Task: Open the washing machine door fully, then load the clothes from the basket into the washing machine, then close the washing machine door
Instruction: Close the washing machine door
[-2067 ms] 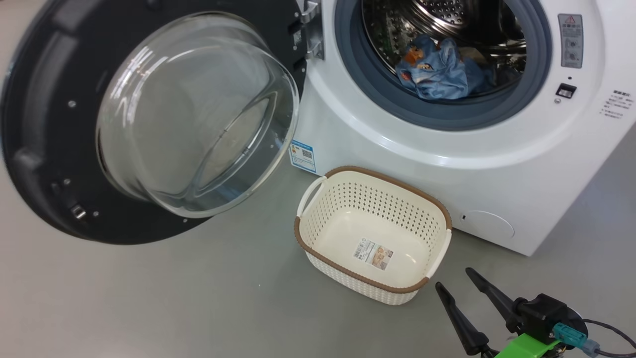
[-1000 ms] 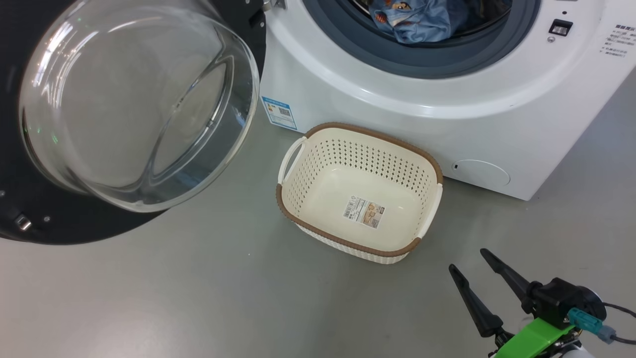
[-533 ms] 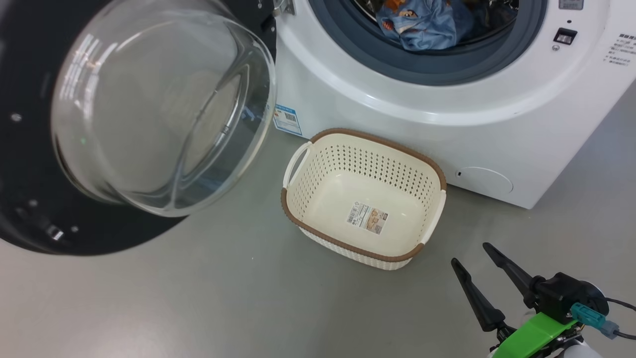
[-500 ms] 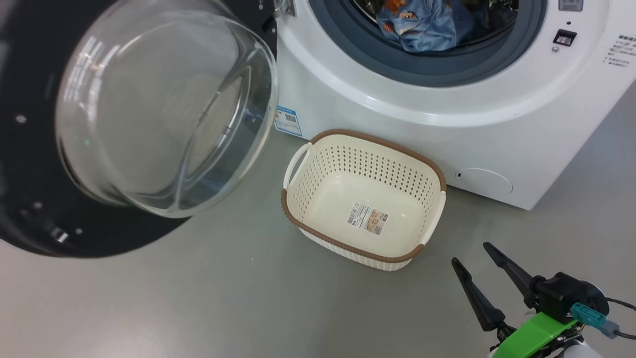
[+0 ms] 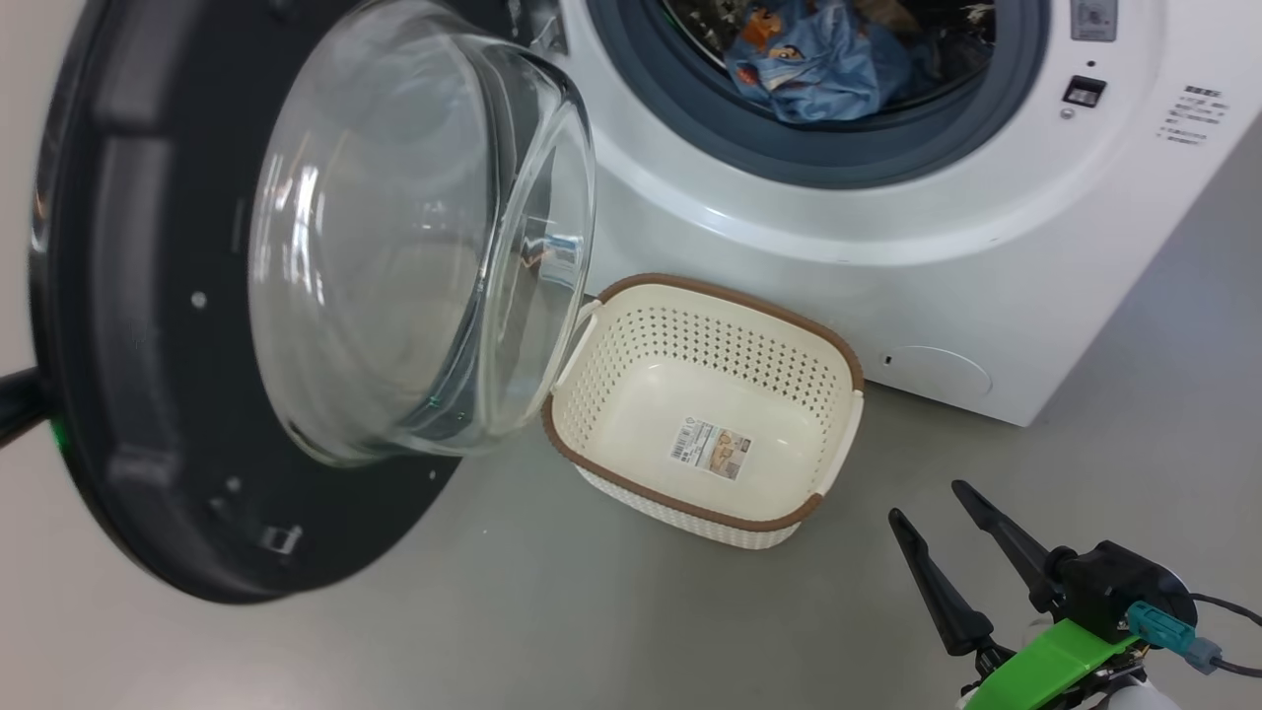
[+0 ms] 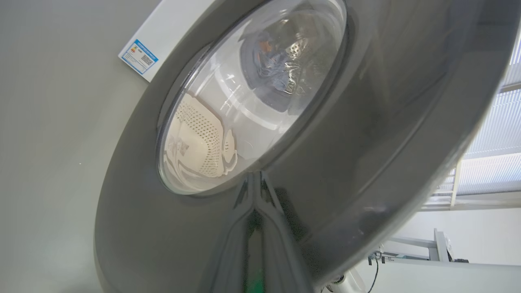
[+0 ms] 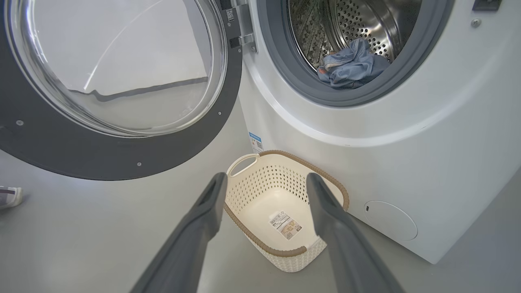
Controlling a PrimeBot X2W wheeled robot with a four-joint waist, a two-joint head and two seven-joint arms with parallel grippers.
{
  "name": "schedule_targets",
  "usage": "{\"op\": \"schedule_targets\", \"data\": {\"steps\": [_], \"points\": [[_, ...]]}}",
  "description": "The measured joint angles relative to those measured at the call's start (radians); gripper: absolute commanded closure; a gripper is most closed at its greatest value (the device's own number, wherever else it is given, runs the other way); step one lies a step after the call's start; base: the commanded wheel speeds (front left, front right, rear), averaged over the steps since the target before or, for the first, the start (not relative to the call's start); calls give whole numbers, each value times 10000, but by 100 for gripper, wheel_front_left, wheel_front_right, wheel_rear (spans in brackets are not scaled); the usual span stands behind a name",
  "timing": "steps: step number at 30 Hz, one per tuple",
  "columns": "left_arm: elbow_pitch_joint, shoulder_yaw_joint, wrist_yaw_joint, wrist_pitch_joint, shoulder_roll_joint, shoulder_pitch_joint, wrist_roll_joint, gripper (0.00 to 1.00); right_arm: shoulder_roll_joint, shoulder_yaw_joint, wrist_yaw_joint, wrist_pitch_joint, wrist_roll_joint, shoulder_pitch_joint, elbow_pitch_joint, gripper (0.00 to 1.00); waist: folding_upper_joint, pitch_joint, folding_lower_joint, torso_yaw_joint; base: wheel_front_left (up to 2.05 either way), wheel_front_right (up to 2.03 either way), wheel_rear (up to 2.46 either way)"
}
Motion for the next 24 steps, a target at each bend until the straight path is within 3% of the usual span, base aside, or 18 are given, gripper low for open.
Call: {"op": "schedule_targets", "data": {"steps": [8, 24], "points": [[-1921, -117, 0, 614, -623, 403, -963, 100, 111, -190, 0, 0, -84, 2, -21, 0, 0, -9, 0, -478, 0, 0, 0], [-3223, -1241, 12, 368, -2286, 244, -1091, 100, 587, -414, 0, 0, -176, 4, -105, 0, 0, 61, 0, -2191, 0, 0, 0]]}}
